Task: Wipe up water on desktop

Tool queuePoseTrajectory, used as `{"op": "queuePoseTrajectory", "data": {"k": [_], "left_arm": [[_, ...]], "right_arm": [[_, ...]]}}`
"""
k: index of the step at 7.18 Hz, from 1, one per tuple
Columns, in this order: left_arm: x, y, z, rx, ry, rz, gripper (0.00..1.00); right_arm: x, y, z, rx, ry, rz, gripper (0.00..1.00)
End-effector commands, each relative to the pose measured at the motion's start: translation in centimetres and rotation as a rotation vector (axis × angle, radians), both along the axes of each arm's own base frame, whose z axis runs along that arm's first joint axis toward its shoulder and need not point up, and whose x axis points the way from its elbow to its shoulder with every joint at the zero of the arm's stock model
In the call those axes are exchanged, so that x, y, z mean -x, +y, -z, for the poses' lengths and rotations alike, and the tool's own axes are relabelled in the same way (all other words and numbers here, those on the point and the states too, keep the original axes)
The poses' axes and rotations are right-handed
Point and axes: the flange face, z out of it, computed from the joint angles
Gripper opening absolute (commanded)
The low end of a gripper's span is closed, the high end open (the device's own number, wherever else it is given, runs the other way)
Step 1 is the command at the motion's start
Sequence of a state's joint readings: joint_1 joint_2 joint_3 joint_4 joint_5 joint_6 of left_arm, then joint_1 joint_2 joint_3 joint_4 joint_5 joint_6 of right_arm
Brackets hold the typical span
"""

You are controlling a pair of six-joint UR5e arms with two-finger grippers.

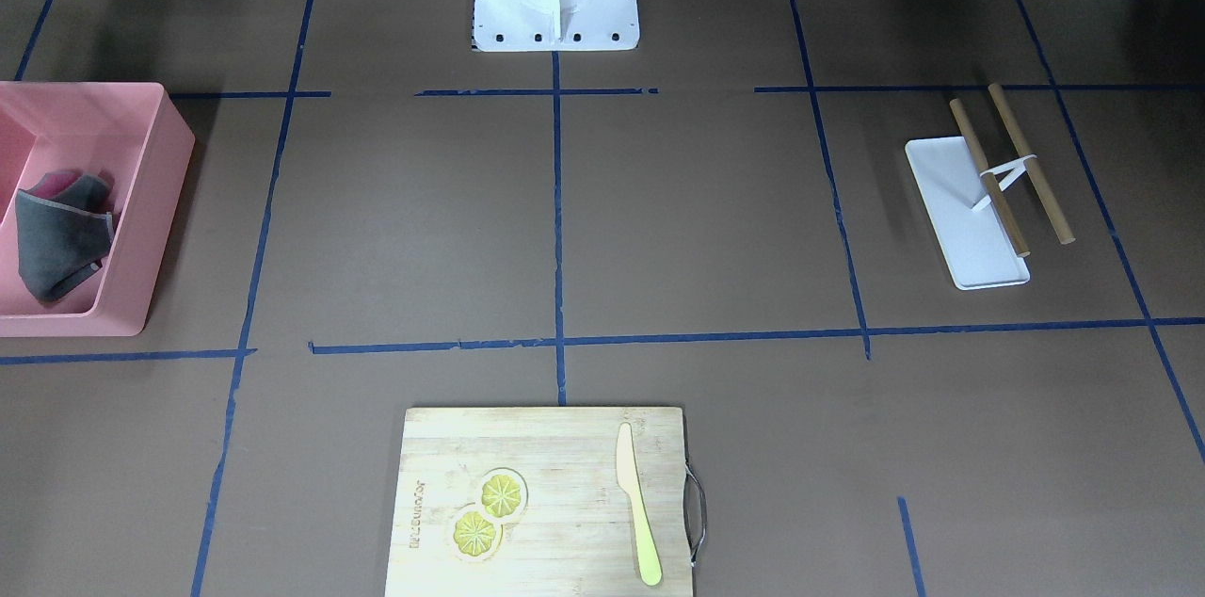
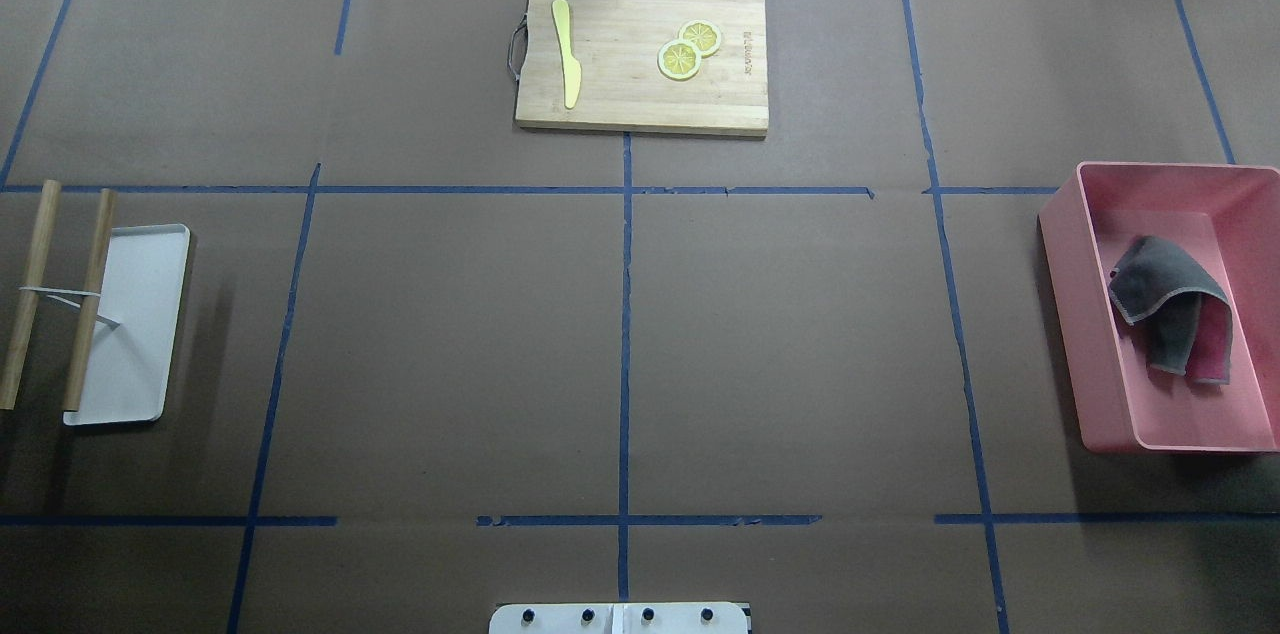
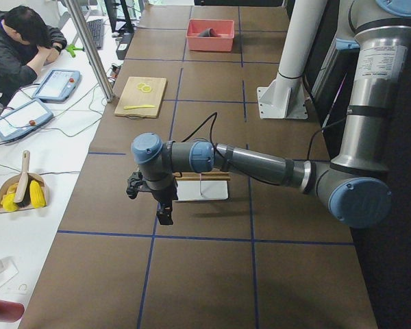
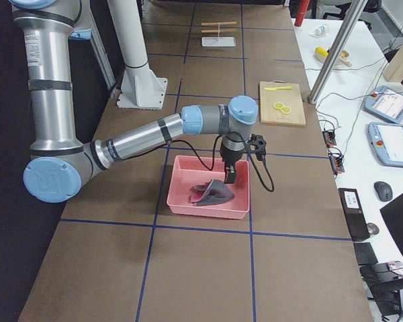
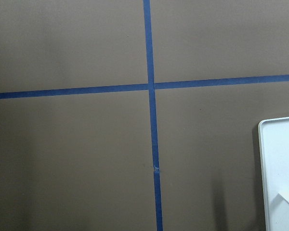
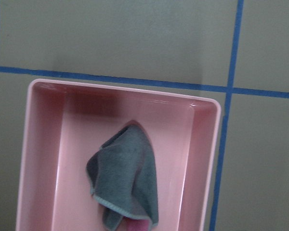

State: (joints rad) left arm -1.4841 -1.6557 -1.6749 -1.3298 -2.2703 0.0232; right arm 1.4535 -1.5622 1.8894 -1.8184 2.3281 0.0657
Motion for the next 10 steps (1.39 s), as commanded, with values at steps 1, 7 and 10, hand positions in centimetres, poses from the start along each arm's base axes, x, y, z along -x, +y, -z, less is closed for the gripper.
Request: {"op": "queuePoseTrajectory", "data": {"k": [1,7,10], "left_arm": [[0.2,0.6,-1.2,0.024,0.000,0.001,1.00],[1.5,2.7,-4.2,0.029,0.009,-0.028,1.00],[3.2,5.5,-8.0,-0.020,0.090,0.005,1.00]], "right_arm": [[-4.4,0.4,-5.9,0.058,0.000,-0.070,1.00],[-7.1,1.9,-11.7,0.063,-0.161,-0.151,1.00],[-7.1,1.9,-11.7,0.063,-0.161,-0.151,1.00]]}}
